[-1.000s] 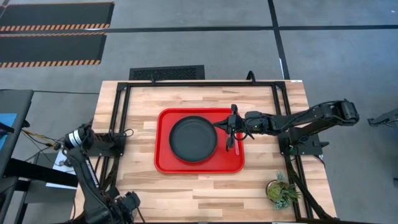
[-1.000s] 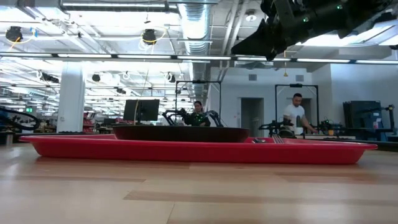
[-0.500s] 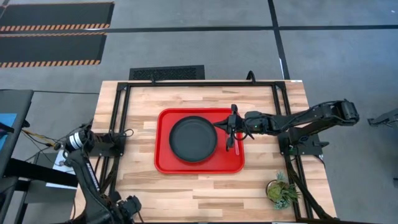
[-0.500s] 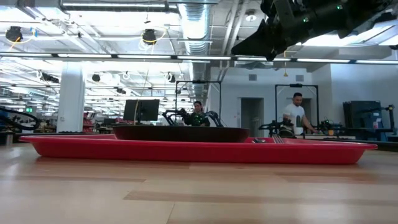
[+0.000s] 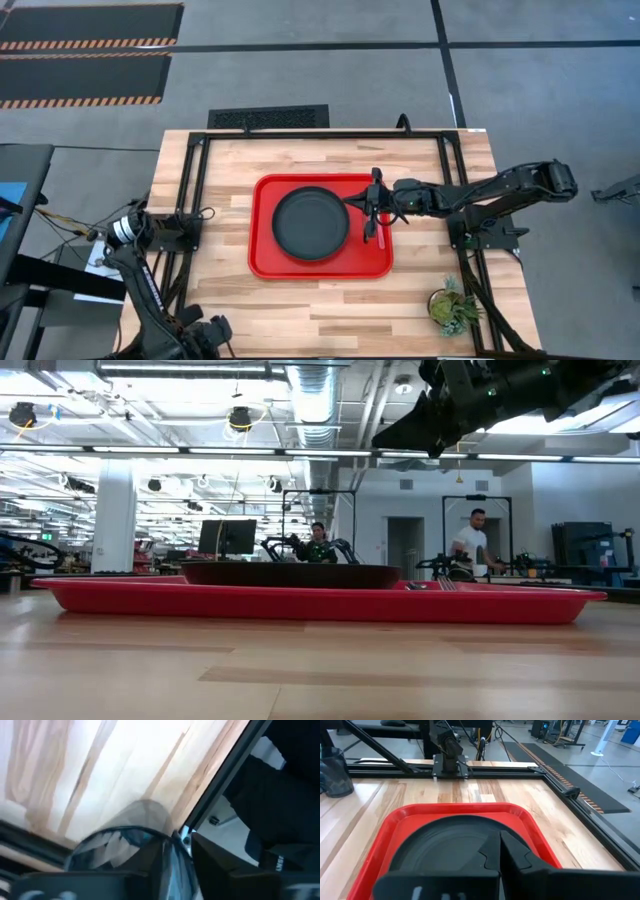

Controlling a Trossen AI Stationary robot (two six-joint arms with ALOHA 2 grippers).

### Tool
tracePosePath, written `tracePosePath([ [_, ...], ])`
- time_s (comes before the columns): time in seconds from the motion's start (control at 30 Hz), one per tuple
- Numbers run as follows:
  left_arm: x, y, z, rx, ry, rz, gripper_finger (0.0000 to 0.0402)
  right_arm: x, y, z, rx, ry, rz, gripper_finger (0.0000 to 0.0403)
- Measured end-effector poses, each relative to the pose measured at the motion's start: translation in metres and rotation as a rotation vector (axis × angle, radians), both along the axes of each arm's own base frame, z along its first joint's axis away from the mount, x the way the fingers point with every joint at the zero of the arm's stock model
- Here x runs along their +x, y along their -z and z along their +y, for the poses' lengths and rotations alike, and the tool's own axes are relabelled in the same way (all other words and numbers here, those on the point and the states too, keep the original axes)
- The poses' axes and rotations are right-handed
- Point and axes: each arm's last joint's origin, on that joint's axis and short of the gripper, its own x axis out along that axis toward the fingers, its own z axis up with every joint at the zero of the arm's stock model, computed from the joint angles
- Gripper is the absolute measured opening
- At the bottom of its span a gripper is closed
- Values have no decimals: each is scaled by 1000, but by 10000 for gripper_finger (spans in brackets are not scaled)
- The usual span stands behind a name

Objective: Pick and place plate/cup/fork/spoon on tray
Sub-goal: Put the blue glass on the red tray to the top left of the black plate

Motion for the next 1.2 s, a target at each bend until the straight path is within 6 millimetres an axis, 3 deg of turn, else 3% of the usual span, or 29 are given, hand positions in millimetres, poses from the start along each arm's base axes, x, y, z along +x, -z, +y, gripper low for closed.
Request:
tracePosePath([
  [0.2,11,0,12,88,72,-30,9,0,0,0,0,0,0,16],
  [0.6,37,-27,68,258,210,-37,2,0,1,0,0,0,6,16],
  [0.93,34,-6,102,237,240,-77,1,0,1,0,0,0,7,16],
  [1.2,15,4,149,198,158,-98,0,0,1,0,0,0,7,14],
])
